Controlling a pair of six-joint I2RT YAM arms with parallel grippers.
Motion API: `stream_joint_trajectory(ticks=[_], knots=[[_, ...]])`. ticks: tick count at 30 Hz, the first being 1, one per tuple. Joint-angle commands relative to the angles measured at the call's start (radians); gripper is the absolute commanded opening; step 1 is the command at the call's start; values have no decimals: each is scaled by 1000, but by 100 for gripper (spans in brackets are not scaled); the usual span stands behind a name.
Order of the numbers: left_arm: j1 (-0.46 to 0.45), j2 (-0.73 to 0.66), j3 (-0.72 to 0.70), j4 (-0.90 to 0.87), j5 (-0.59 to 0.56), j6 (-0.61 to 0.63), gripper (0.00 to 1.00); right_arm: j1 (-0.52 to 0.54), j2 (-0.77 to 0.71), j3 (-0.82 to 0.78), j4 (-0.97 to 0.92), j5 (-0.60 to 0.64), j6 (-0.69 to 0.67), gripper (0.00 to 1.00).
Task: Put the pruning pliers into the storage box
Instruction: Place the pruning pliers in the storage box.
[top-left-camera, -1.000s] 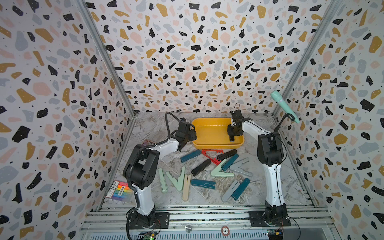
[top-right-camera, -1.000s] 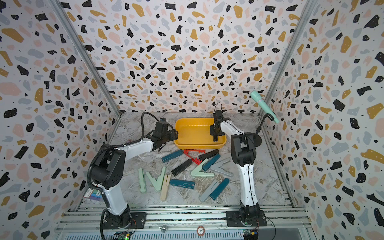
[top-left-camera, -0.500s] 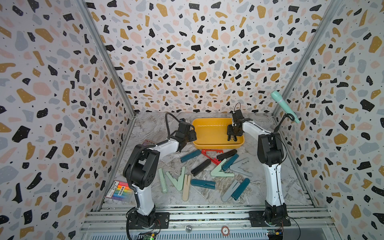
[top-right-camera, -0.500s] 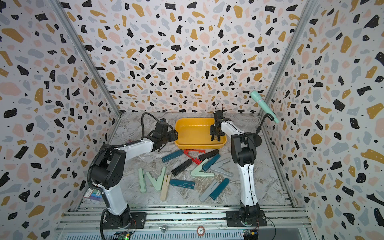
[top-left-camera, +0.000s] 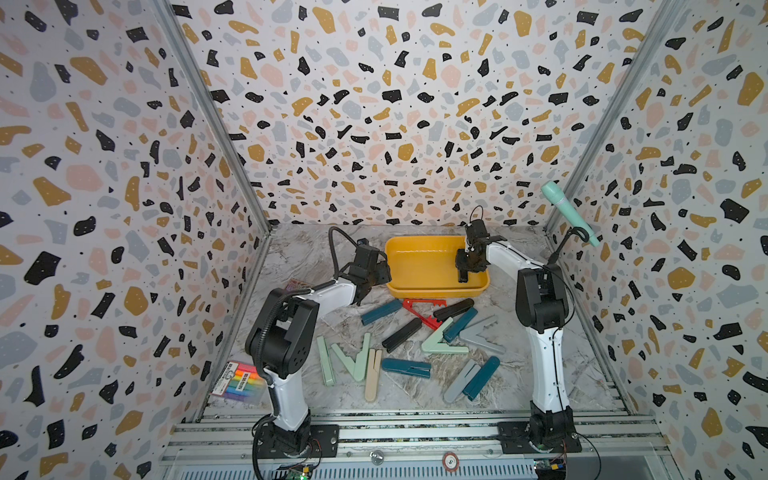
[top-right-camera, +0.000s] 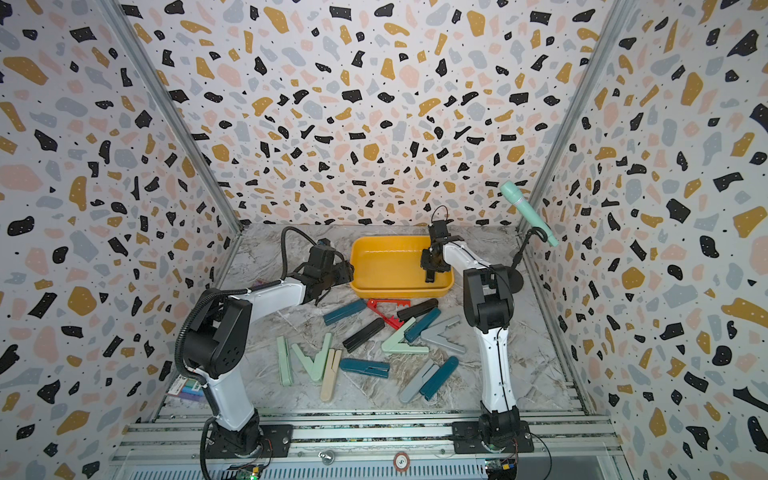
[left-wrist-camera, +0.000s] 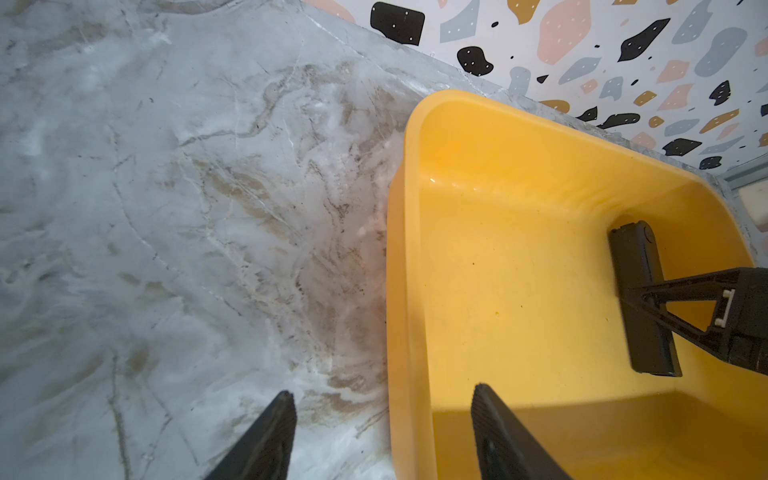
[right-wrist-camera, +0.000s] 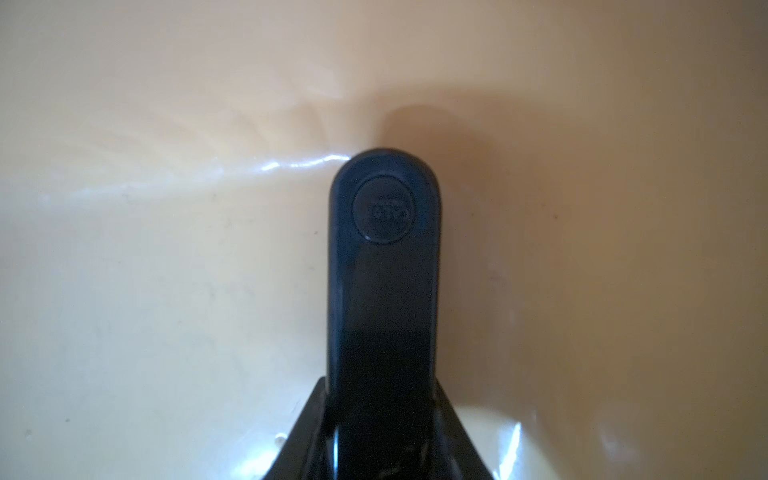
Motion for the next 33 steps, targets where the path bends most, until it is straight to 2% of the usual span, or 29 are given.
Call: stream_joint_trajectory(ticks=[1,9,19,21,23,24,25,29,33], knots=[[7,-37,-12,28,-9,8,67,2,-21,-6,-41,10,21,0],[12,-41,-23,35,-17,5,67,16,-30,37,-39,84,-3,0],[13,-31,-19,63,25,18,67,31,-7,40,4,-41,52,1],[10,-17,-4,56,46,25,67,34,-3,35,26,-73,84,16],[8,-11,1,58,54,26,67,42,6,42,31,-73,96,24],[6,-10,1,62,56,25,67,48,16,55,22,-61,99,33],[6,-10,2,66,56,22,67,55,28,69,11,-51,98,38],[3,1,12,74,62,14,67,81,87,139,-47,-31,91,57],[2,5,16,72,62,11,67,100,119,184,-67,-4,89,69]])
